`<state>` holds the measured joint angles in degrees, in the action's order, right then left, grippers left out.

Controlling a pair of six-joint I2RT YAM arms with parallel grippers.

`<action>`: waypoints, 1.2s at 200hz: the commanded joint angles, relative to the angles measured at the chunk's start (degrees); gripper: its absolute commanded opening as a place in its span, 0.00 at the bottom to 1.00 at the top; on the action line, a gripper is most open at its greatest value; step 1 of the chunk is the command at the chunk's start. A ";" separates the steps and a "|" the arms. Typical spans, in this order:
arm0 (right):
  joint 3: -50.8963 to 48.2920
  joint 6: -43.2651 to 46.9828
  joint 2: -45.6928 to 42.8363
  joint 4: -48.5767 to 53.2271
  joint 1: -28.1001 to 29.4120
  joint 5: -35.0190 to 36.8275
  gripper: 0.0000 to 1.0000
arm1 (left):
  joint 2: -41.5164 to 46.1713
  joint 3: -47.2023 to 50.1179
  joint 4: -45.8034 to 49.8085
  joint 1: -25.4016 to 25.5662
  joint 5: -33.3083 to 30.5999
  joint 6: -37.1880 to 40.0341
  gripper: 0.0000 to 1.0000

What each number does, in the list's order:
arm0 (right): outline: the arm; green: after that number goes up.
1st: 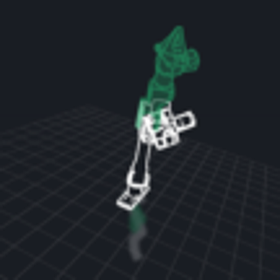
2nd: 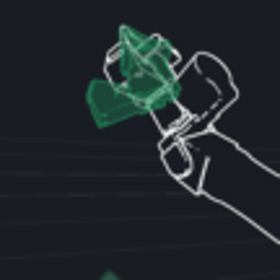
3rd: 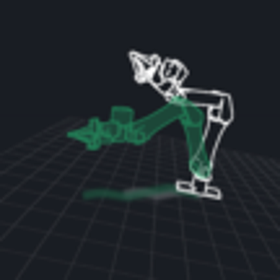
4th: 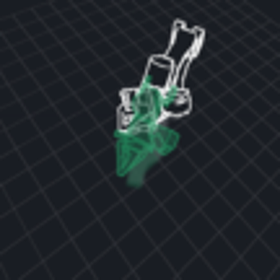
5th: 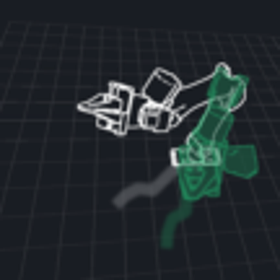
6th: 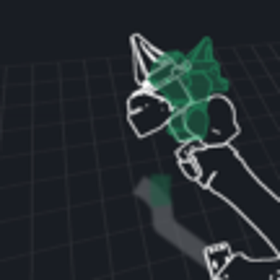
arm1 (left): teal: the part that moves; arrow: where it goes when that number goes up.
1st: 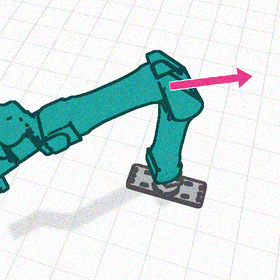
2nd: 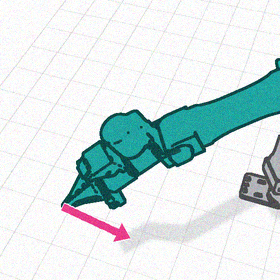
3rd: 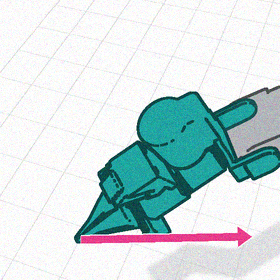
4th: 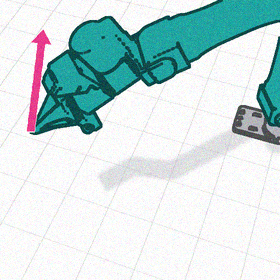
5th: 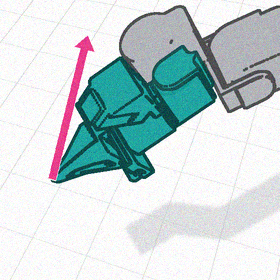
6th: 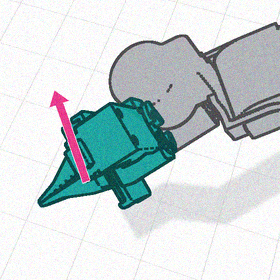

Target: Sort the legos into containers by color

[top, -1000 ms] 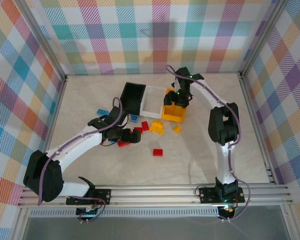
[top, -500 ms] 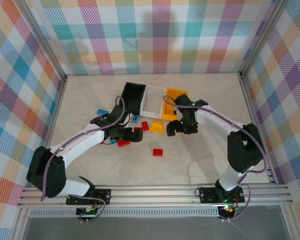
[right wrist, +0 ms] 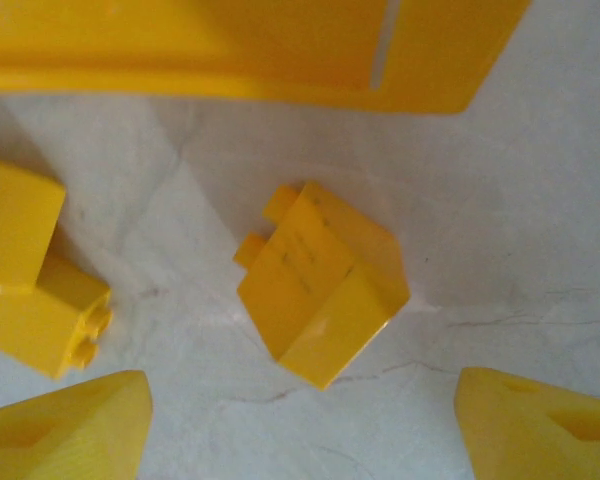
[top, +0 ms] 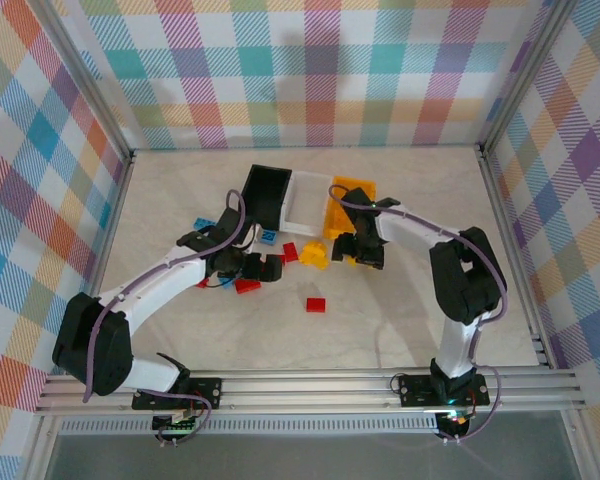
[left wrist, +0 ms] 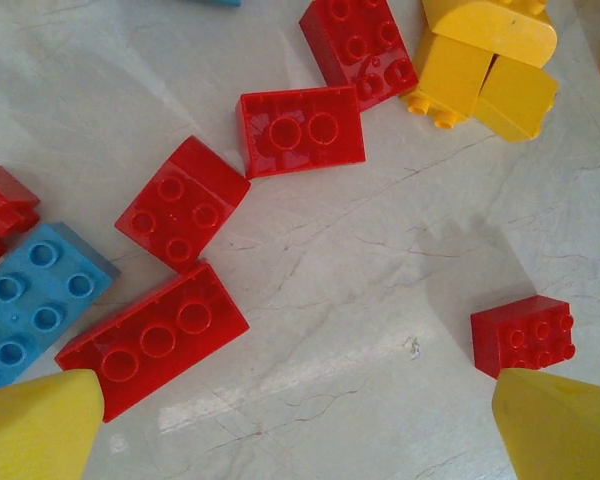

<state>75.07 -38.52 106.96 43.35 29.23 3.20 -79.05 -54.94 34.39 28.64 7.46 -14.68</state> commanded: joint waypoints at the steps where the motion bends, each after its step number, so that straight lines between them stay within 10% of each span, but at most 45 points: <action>1: 2.50 -5.43 1.53 1.29 0.02 4.73 0.77 | 2.75 1.08 1.47 -0.90 0.18 0.97 1.00; 95: 2.54 -6.52 5.30 -0.55 -0.01 6.64 0.62 | 4.25 2.83 1.56 -2.27 0.13 0.53 1.00; 154: -0.11 -6.30 3.82 -0.64 0.02 7.23 0.32 | 3.32 2.50 1.31 -2.85 0.42 0.63 1.00; 240: -2.74 -3.33 -6.10 2.98 0.34 5.58 0.25 | 3.25 3.04 0.51 -3.42 0.17 0.00 1.00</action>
<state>72.69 -43.68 105.75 42.94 29.23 9.82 -75.75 -52.71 34.37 25.96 7.46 -14.72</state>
